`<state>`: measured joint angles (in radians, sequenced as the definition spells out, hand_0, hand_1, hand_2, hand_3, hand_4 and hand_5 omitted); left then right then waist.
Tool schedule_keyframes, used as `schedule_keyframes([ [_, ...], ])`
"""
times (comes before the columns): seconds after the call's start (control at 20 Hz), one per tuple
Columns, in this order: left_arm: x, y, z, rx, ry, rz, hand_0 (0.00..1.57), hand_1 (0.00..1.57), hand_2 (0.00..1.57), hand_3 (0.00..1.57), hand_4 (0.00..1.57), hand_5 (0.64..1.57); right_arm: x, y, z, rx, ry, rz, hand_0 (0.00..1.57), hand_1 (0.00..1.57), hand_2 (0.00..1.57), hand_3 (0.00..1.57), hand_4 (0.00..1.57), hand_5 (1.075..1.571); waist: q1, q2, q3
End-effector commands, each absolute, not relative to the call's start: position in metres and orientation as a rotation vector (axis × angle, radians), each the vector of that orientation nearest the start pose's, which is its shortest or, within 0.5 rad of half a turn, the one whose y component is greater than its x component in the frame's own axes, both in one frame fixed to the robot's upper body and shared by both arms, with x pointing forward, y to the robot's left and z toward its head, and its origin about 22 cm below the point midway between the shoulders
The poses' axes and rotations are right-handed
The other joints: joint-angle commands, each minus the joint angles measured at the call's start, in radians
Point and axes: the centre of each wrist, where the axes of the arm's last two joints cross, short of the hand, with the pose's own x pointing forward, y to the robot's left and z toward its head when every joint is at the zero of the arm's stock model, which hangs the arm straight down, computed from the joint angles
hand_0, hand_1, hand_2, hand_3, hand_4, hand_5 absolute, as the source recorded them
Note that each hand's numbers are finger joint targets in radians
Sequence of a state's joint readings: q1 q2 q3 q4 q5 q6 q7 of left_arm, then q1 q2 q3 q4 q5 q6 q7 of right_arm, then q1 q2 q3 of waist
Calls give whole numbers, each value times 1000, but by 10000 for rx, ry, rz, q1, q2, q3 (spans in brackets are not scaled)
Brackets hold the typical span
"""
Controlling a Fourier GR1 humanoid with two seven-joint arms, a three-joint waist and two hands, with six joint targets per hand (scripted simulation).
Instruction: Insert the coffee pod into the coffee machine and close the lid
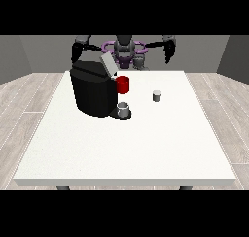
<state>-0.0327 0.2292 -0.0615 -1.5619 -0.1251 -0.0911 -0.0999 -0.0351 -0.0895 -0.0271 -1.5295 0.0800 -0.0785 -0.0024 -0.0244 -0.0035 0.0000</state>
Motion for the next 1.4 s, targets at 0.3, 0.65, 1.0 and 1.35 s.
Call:
schedule_keyframes([
  [0.3, 304, 319, 57, 3418, -15888, -6040, 0, 0, 0, 0, 0, 1571, 271, -234, 32, -2575, -16679, 1396, 0, 0, 0, 0, 0, 1571, -1038, 1102, -2],
  [0.65, 339, 329, 87, 4594, -15107, -6982, 0, 0, 0, 0, 0, 1571, 272, -201, 18, -1670, -17139, 1079, 0, 0, 0, 0, 0, 1571, -1569, 1945, 4],
  [1.0, 355, 351, 77, 4818, -14217, -8022, 0, 0, 0, 0, 0, 1571, 282, -175, 36, -1761, -17011, 1309, 0, 0, 0, 0, 0, 1571, -1412, 2503, -3],
  [1.35, 368, 332, 54, 5632, -13866, -8464, 0, 0, 291, 0, 0, 1571, 301, -186, 43, -1698, -16679, 1420, 0, 0, 0, 0, 0, 1571, -1377, 2718, -3],
])
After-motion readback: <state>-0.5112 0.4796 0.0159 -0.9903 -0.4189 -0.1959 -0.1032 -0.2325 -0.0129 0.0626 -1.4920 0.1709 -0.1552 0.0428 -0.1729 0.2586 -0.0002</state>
